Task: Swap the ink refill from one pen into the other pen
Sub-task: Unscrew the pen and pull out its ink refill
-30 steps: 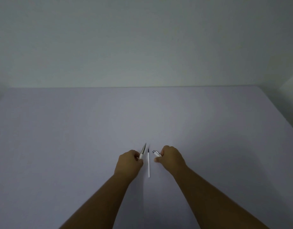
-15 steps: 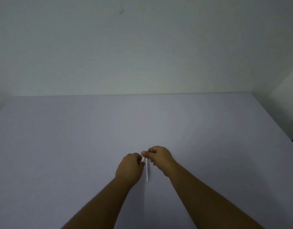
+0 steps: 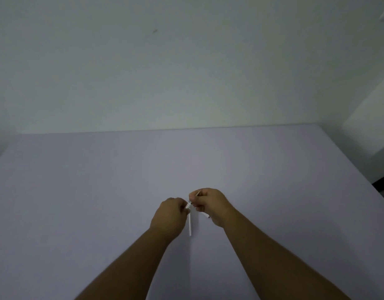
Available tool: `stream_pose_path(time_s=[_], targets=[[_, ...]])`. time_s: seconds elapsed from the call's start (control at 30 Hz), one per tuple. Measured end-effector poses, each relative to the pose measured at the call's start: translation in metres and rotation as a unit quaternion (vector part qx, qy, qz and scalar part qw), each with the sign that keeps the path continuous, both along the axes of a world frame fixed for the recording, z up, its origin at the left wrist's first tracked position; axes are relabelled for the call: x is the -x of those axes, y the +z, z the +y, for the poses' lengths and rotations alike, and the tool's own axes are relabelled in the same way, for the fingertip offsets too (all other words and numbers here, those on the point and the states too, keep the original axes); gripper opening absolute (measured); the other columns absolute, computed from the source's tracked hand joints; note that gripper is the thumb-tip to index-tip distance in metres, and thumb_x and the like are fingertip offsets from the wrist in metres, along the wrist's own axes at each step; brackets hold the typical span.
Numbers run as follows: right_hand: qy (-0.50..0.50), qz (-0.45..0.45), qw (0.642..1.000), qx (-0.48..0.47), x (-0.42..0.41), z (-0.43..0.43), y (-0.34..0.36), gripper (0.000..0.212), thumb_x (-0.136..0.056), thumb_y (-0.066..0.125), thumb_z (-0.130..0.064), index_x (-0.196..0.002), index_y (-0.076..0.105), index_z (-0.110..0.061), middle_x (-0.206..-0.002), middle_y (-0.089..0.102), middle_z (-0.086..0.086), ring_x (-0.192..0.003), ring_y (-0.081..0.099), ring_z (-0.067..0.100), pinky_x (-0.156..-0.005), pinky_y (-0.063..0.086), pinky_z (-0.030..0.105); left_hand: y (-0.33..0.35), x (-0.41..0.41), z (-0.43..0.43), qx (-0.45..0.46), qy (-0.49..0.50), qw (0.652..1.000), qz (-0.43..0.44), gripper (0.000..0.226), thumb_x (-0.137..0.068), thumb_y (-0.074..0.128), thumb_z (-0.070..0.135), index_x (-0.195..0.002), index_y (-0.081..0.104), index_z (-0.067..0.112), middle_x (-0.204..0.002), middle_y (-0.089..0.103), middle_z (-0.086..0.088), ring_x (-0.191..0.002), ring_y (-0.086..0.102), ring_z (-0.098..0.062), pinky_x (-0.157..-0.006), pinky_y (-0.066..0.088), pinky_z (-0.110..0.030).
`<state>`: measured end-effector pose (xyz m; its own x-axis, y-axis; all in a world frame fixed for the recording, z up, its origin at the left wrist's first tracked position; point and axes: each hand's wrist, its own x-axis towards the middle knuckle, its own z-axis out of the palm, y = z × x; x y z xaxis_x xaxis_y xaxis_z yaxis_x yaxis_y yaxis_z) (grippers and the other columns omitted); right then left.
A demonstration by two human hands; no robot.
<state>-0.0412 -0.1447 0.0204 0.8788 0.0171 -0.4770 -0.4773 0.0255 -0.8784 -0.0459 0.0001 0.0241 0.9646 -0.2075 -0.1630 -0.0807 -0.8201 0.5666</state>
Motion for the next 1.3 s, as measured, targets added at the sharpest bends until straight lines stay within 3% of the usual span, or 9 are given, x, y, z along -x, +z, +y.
stream_pose_path(time_s=[0.2, 0.33, 0.47, 0.63, 0.77, 0.9, 1.03, 1.2, 1.3], targets=[[-0.045, 0.02, 0.999, 0.012, 0.004, -0.002, 0.006, 0.017, -0.081, 0.071, -0.02, -0.074, 0.068, -0.005, -0.063, 0.059, 0.003, -0.056, 0.05, 0.012, -0.054, 0.046, 0.019, 0.009, 0.003, -0.003, 0.0, 0.004, 1.0, -0.016, 0.02, -0.093, 0.052, 0.023, -0.1, 0.067, 0.012, -0.096, 0.064, -0.005, -0.074, 0.051, -0.013, -0.067, 0.039, -0.023], [-0.042, 0.005, 0.999, -0.034, 0.005, -0.004, 0.008, 0.011, -0.083, 0.063, -0.001, -0.079, 0.069, -0.009, -0.078, 0.065, 0.009, -0.071, 0.058, 0.017, -0.062, 0.052, 0.019, 0.011, 0.007, -0.004, -0.011, 0.002, 1.0, -0.013, 0.02, -0.093, 0.051, 0.023, -0.099, 0.067, 0.012, -0.096, 0.064, -0.006, -0.074, 0.052, -0.015, -0.067, 0.041, -0.024], [-0.062, 0.028, 0.998, -0.003, 0.008, -0.006, 0.009, 0.017, -0.079, 0.073, -0.022, -0.07, 0.067, -0.008, -0.062, 0.06, 0.003, -0.056, 0.05, 0.013, -0.061, 0.045, 0.025, 0.013, 0.009, -0.006, -0.007, 0.005, 1.0, -0.011, 0.02, -0.093, 0.052, 0.024, -0.1, 0.067, 0.013, -0.096, 0.063, -0.005, -0.074, 0.052, -0.014, -0.067, 0.041, -0.024], [-0.056, 0.006, 0.998, -0.029, 0.01, -0.009, 0.01, 0.011, -0.083, 0.063, -0.003, -0.078, 0.069, -0.01, -0.071, 0.064, 0.005, -0.062, 0.056, 0.013, -0.06, 0.05, 0.019, 0.014, 0.011, -0.006, -0.011, 0.006, 1.0, -0.01, 0.019, -0.093, 0.052, 0.024, -0.098, 0.066, 0.013, -0.092, 0.061, -0.004, -0.074, 0.051, -0.014, -0.066, 0.04, -0.024], [-0.062, 0.041, 0.996, 0.043, 0.011, -0.006, 0.01, 0.018, -0.079, 0.073, -0.025, -0.068, 0.067, -0.012, -0.06, 0.06, 0.001, -0.055, 0.05, 0.013, -0.064, 0.045, 0.029, 0.014, 0.013, -0.007, -0.012, 0.003, 1.0, -0.012, 0.019, -0.092, 0.052, 0.024, -0.098, 0.066, 0.013, -0.095, 0.062, -0.005, -0.074, 0.051, -0.014, -0.066, 0.04, -0.024], [-0.058, 0.019, 0.998, 0.007, 0.012, -0.007, 0.009, 0.014, -0.082, 0.063, -0.002, -0.078, 0.07, -0.013, -0.073, 0.065, 0.006, -0.063, 0.056, 0.014, -0.062, 0.049, 0.022, 0.013, 0.015, -0.007, -0.02, 0.005, 1.0, -0.009, 0.019, -0.093, 0.051, 0.025, -0.097, 0.066, 0.014, -0.087, 0.057, -0.001, -0.072, 0.05, -0.014, -0.066, 0.041, -0.024], [-0.057, 0.039, 0.996, 0.052, 0.014, -0.004, 0.011, 0.016, -0.081, 0.071, -0.026, -0.076, 0.069, -0.011, -0.067, 0.062, 0.003, -0.061, 0.052, 0.013, -0.061, 0.048, 0.024, 0.014, 0.016, -0.006, -0.017, 0.004, 1.0, -0.011, 0.018, -0.093, 0.052, 0.025, -0.097, 0.065, 0.013, -0.084, 0.053, 0.002, -0.071, 0.05, -0.013, -0.065, 0.039, -0.023], [-0.06, 0.002, 0.998, -0.01, 0.016, -0.005, 0.012, 0.013, -0.083, 0.062, -0.002, -0.082, 0.069, -0.012, -0.073, 0.065, 0.004, -0.058, 0.054, 0.009, -0.054, 0.048, 0.017, 0.016, 0.017, -0.005, -0.021, 0.002, 1.0, -0.014, 0.019, -0.093, 0.051, 0.025, -0.098, 0.065, 0.013, -0.089, 0.057, -0.002, -0.073, 0.05, -0.014, -0.066, 0.039, -0.023], [-0.062, 0.017, 0.998, 0.013, 0.015, -0.003, 0.013, 0.008, -0.082, 0.069, -0.02, -0.077, 0.069, -0.013, -0.068, 0.062, 0.002, -0.061, 0.052, 0.012, -0.058, 0.047, 0.021, 0.018, 0.017, -0.006, -0.013, 0.003, 1.0, -0.011, 0.019, -0.093, 0.051, 0.024, -0.099, 0.065, 0.013, -0.093, 0.061, -0.005, -0.074, 0.051, -0.014, -0.067, 0.04, -0.023]])
